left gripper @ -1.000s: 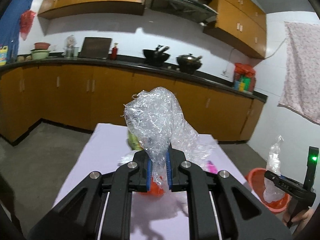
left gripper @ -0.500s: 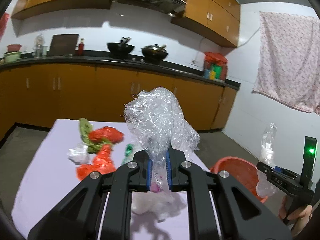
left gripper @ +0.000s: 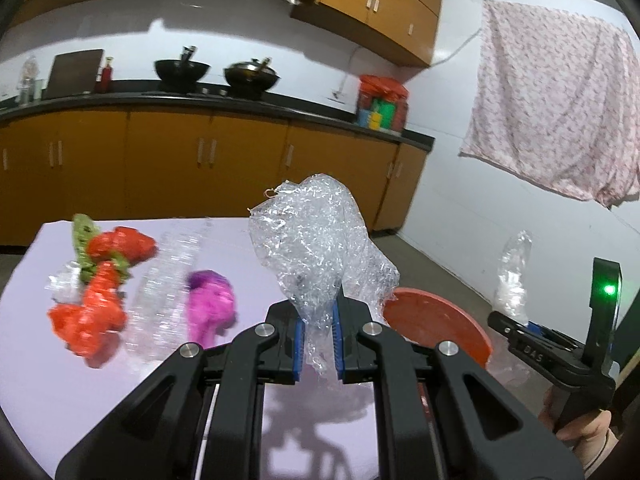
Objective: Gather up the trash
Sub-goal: 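Carry bubble wrap and clear bag to the wastebasket and release both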
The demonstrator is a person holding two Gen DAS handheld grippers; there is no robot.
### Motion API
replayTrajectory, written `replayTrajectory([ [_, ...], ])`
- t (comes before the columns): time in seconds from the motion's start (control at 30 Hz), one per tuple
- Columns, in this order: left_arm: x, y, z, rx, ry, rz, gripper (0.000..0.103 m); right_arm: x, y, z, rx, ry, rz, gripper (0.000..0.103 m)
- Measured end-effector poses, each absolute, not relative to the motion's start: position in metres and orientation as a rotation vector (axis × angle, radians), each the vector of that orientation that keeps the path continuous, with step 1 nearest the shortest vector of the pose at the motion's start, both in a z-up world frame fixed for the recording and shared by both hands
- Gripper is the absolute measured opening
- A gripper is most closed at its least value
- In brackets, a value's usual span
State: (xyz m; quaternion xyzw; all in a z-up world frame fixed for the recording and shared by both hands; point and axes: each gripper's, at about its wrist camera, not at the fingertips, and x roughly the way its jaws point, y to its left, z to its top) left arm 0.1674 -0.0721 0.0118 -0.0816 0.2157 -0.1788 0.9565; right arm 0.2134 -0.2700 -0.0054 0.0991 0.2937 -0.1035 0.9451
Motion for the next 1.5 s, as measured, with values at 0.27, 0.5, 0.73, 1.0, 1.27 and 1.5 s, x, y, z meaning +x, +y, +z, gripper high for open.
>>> replayTrajectory([
  [0.27, 0.181, -0.109, 0.002, -0.14, 0.476, -0.423, 0.011, 0.219, -0.295, -0.018, 0.226, 0.613, -0.242, 0.038],
  [0.5, 0.195, -0.135, -0.008, -0.116, 0.512, -0.464, 0.011, 0.228, -0.312, -0.029, 0.247, 0.628, -0.26, 0.038],
  [0.73, 0.206, -0.16, -0.02, -0.085, 0.545, -0.499, 0.011, 0.238, -0.322, -0.041, 0.251, 0.642, -0.267, 0.038],
  [1.0, 0.217, -0.181, -0.032, -0.054, 0.582, -0.528, 0.011, 0.252, -0.333, -0.05, 0.261, 0.651, -0.273, 0.039],
  [1.27, 0.225, -0.19, -0.041, -0.036, 0.62, -0.561, 0.016, 0.255, -0.338, -0.057, 0.271, 0.651, -0.271, 0.046],
  [1.5, 0.228, -0.189, -0.048, -0.039, 0.65, -0.571, 0.036, 0.251, -0.341, -0.061, 0.28, 0.653, -0.278, 0.056],
])
